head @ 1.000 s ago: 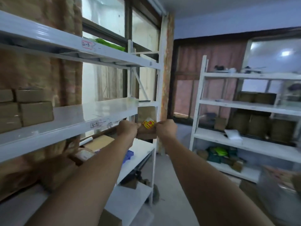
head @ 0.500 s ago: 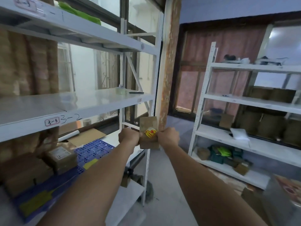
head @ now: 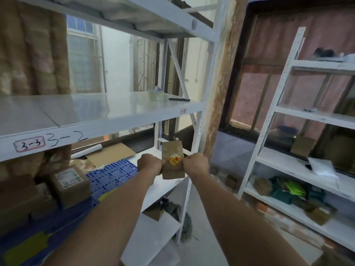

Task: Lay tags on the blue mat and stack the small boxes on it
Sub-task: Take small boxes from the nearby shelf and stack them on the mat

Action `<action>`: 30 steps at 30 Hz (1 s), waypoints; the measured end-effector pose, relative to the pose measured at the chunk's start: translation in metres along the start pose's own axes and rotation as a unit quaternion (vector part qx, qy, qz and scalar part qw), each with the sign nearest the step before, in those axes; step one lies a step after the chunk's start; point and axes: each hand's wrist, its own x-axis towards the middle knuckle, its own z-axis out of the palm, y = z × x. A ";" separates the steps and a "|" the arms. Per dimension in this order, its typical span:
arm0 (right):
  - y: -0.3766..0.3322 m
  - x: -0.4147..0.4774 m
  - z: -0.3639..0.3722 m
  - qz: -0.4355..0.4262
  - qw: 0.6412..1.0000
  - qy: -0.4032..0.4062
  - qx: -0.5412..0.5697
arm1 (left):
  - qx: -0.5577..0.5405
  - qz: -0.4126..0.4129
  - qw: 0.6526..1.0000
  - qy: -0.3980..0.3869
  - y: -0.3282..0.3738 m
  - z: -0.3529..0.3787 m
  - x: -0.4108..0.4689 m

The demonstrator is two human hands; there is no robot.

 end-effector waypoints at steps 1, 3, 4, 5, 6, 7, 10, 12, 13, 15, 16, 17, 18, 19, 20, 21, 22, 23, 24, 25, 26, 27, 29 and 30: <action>-0.004 0.008 0.014 -0.005 1.000 -0.017 -0.005 | 0.010 -0.007 1.000 0.007 -0.005 -0.002 0.016; -0.012 0.022 0.041 -0.015 0.999 -0.037 -0.006 | 0.008 -0.014 1.000 0.020 -0.016 -0.009 0.042; -0.016 0.029 0.053 -0.016 0.999 -0.047 -0.005 | 0.001 -0.019 1.000 0.023 -0.022 -0.012 0.055; -0.021 0.035 0.065 -0.020 0.998 -0.059 -0.003 | -0.012 -0.025 0.999 0.028 -0.028 -0.016 0.066; -0.027 0.040 0.077 -0.025 0.997 -0.072 -0.002 | -0.023 -0.033 0.999 0.035 -0.033 -0.022 0.075; -0.033 0.045 0.091 -0.030 0.996 -0.085 0.002 | -0.026 -0.041 0.998 0.041 -0.038 -0.029 0.083; -0.056 0.049 0.128 -0.061 0.990 -0.128 0.000 | -0.011 -0.056 0.995 0.076 -0.050 -0.058 0.105; -0.074 0.044 0.152 -0.092 0.985 -0.146 -0.015 | -0.011 -0.071 0.991 0.109 -0.061 -0.081 0.121; -0.081 0.042 0.160 -0.101 0.982 -0.158 -0.015 | -0.003 -0.078 0.990 0.117 -0.066 -0.090 0.129; -0.096 0.038 0.186 -0.122 0.974 -0.189 -0.009 | -0.028 -0.103 0.984 0.144 -0.093 -0.112 0.158; -0.103 0.036 0.198 -0.131 0.970 -0.206 -0.004 | -0.049 -0.113 0.980 0.157 -0.105 -0.122 0.166; -0.110 0.033 0.212 -0.142 0.964 -0.223 0.001 | -0.066 -0.122 0.976 0.169 -0.111 -0.133 0.164; -0.118 0.029 0.224 -0.156 0.958 -0.242 0.005 | -0.086 -0.125 0.971 0.184 -0.116 -0.144 0.160; -0.127 0.024 0.236 -0.171 0.950 -0.260 0.007 | -0.095 -0.126 0.967 0.202 -0.117 -0.155 0.153; -0.134 0.020 0.248 -0.185 0.944 -0.274 0.011 | -0.091 -0.127 0.963 0.220 -0.122 -0.165 0.149; -0.141 0.015 0.260 -0.198 0.937 -0.288 0.018 | -0.086 -0.131 0.959 0.235 -0.128 -0.174 0.147; -0.148 0.011 0.272 -0.205 0.930 -0.303 0.025 | -0.095 -0.139 0.954 0.246 -0.133 -0.182 0.145; -0.154 0.006 0.282 -0.211 0.924 -0.318 0.032 | -0.115 -0.149 0.950 0.250 -0.139 -0.191 0.146; -0.158 0.000 0.292 -0.213 0.918 -0.332 0.038 | -0.134 -0.156 0.945 0.256 -0.146 -0.201 0.146; -0.162 -0.006 0.301 -0.213 0.913 -0.345 0.042 | -0.152 -0.166 0.941 0.254 -0.152 -0.209 0.145; -0.166 -0.012 0.309 -0.215 0.908 -0.357 0.048 | -0.172 -0.177 0.938 0.244 -0.156 -0.217 0.146; -0.169 -0.020 0.318 -0.220 0.902 -0.369 0.048 | -0.197 -0.187 0.933 0.234 -0.161 -0.223 0.148; -0.173 -0.033 0.335 -0.241 0.890 -0.384 0.040 | -0.226 -0.196 0.927 0.227 -0.166 -0.234 0.148; -0.174 -0.038 0.343 -0.244 0.886 -0.391 0.042 | -0.228 -0.190 0.927 0.231 -0.168 -0.238 0.148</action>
